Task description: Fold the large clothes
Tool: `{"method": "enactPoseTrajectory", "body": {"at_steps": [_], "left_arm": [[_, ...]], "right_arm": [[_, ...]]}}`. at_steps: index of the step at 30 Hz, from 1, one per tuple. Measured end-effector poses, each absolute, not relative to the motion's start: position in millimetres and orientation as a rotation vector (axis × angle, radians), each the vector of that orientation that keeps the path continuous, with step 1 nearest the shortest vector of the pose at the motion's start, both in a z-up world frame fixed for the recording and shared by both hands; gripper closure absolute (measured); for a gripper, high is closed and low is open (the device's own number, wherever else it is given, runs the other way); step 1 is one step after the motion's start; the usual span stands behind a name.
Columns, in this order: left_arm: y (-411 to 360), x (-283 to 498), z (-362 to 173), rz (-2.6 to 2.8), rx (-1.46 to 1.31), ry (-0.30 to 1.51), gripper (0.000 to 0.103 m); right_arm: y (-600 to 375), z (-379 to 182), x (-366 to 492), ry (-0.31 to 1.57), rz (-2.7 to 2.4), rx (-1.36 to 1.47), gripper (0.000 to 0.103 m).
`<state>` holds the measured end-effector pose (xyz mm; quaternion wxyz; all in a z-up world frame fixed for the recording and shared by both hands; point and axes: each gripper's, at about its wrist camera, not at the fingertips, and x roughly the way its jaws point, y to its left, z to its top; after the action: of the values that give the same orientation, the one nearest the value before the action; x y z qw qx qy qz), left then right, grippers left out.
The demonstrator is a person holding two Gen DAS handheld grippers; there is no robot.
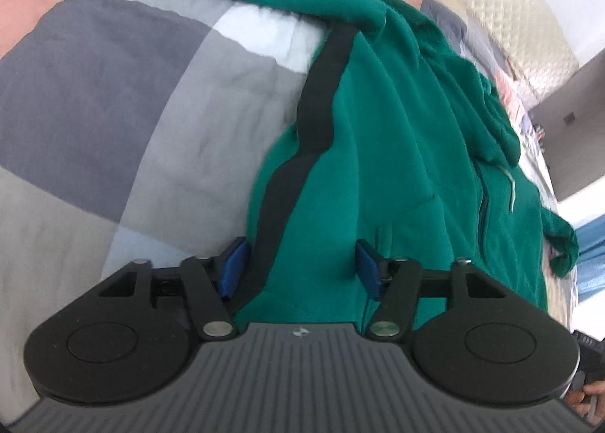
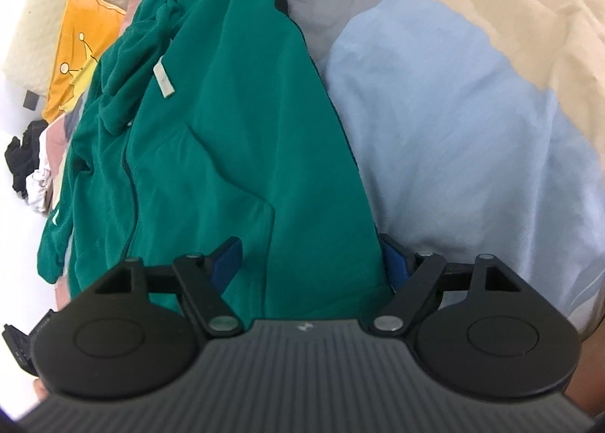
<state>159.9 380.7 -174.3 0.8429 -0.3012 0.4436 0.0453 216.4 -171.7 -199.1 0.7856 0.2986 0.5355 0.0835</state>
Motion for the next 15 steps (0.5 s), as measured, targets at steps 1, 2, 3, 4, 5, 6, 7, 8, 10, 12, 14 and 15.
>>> {"method": "enactPoseTrajectory", "body": {"at_steps": [1, 2, 3, 4, 5, 6, 7, 8, 10, 12, 14, 15], "left_arm": [[377.2, 158.9, -172.5, 0.093, -0.617, 0.951, 0.050], [371.4, 161.2, -169.0, 0.093, -0.584, 0.960, 0.054], [365.1, 160.5, -165.3, 0.093, -0.552, 0.966, 0.064], [361.1, 161.8, -162.6, 0.096, -0.540, 0.970, 0.073], [356.7, 161.2, -158.8, 0.098, -0.536, 0.969, 0.078], [353.5, 160.9, -154.8, 0.097, -0.531, 0.967, 0.084], [349.6, 159.6, -148.7, 0.098, -0.530, 0.961, 0.086], [347.0, 157.7, -144.4, 0.098, -0.535, 0.952, 0.087], [344.4, 152.0, -130.5, 0.095, -0.562, 0.934, 0.089], [345.5, 142.6, -115.2, 0.089, -0.646, 0.909, 0.090], [348.0, 130.9, -101.1, 0.078, -0.741, 0.869, 0.090], [347.5, 122.9, -93.2, 0.076, -0.770, 0.848, 0.091]], "right_arm": [[-172.1, -199.3, 216.1, 1.160, 0.187, 0.650, 0.025], [-171.2, -198.5, 215.7, 1.163, 0.196, 0.646, 0.028], [-169.0, -196.5, 214.2, 1.168, 0.204, 0.623, 0.032], [-166.2, -194.6, 212.2, 1.172, 0.209, 0.597, 0.041], [-164.7, -192.7, 210.7, 1.174, 0.213, 0.572, 0.056], [-163.9, -191.0, 209.7, 1.177, 0.223, 0.560, 0.066], [-165.1, -188.9, 209.3, 1.182, 0.234, 0.570, 0.079], [-166.7, -185.5, 210.1, 1.183, 0.237, 0.576, 0.085], [-173.0, -174.0, 209.3, 1.161, 0.252, 0.589, 0.087], [-180.8, -158.9, 206.1, 1.118, 0.279, 0.606, 0.088], [-186.9, -138.5, 198.7, 1.060, 0.318, 0.592, 0.089], [-191.0, -128.4, 195.9, 1.044, 0.337, 0.599, 0.089]]}}
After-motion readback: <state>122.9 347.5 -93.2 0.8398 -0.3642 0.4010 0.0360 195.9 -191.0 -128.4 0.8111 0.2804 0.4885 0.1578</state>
